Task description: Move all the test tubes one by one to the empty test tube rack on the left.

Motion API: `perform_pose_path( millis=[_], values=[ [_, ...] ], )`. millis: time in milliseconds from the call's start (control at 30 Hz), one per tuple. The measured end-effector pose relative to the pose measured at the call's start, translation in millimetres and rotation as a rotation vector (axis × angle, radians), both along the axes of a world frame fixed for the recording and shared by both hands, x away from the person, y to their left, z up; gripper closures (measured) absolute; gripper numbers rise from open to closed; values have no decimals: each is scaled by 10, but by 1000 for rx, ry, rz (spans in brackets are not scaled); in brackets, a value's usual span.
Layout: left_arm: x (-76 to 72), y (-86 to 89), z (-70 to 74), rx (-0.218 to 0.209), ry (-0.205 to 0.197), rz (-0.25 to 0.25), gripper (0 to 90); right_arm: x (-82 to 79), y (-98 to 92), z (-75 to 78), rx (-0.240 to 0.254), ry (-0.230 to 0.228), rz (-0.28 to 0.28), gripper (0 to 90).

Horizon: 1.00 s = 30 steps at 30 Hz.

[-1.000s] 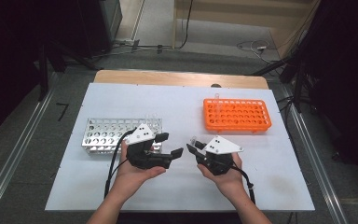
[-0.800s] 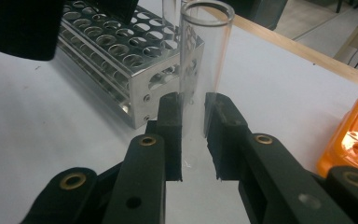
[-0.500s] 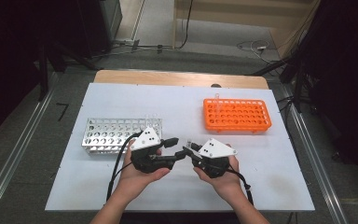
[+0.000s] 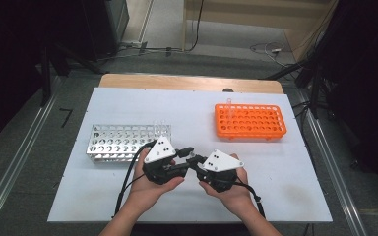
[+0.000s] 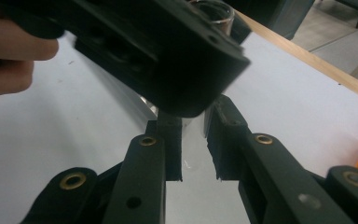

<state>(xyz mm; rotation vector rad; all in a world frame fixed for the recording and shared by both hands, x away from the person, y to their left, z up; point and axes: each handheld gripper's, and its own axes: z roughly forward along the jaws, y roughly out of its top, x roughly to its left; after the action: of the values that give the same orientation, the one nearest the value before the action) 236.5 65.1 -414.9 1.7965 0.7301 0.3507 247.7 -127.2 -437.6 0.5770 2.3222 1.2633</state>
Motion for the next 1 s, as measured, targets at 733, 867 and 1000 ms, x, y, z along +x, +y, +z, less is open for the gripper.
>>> perform_pose_path(
  millis=[733, 867, 1000],
  values=[
    [48, 172, 82, -16, -45, 79, 765, 134, -227, 53, 109, 116, 29, 220],
    [105, 257, 98, -20, -40, 100, 765, 200, -401, 56, 147, 149, 16, 81],
    [160, 357, 132, -27, -37, 123, 765, 244, -591, 43, 177, 168, 8, 5]
  ],
)
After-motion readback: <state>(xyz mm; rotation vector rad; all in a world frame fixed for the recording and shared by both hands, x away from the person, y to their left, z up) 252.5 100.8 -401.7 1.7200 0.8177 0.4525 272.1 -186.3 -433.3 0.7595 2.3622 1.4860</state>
